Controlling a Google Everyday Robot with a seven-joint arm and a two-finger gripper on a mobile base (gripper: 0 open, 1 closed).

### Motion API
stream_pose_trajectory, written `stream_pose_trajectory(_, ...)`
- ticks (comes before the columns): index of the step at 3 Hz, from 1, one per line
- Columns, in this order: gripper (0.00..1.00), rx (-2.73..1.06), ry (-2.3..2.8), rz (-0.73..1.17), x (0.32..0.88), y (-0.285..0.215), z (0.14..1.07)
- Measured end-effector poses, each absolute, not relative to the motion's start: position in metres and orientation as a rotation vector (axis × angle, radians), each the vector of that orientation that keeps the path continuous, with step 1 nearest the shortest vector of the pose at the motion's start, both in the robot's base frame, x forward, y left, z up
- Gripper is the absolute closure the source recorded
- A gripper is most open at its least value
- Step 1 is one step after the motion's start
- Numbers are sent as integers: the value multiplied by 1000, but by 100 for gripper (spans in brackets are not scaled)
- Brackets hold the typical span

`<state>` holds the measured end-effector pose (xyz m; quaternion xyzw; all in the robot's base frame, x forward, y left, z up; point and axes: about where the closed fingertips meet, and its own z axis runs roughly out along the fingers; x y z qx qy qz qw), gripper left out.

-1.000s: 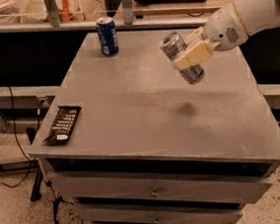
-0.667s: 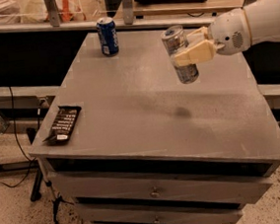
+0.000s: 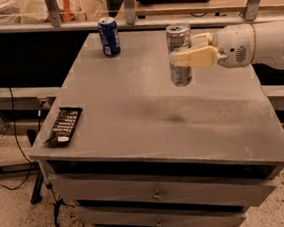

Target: Place redbull can upright

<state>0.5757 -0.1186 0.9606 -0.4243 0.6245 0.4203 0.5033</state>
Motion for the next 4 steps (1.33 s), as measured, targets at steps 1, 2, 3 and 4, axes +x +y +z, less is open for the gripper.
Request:
stream_pose_trajectory(1, 100, -1025, 1508, 1015, 576, -118, 961)
stream_pose_trajectory(2, 100, -1034, 1467, 1032, 579, -116, 956)
stream_pose_trajectory(3, 100, -1052, 1398, 1055, 586, -111, 950)
stream_pose_trajectory(4, 100, -1067, 1372, 1057, 590, -111, 942)
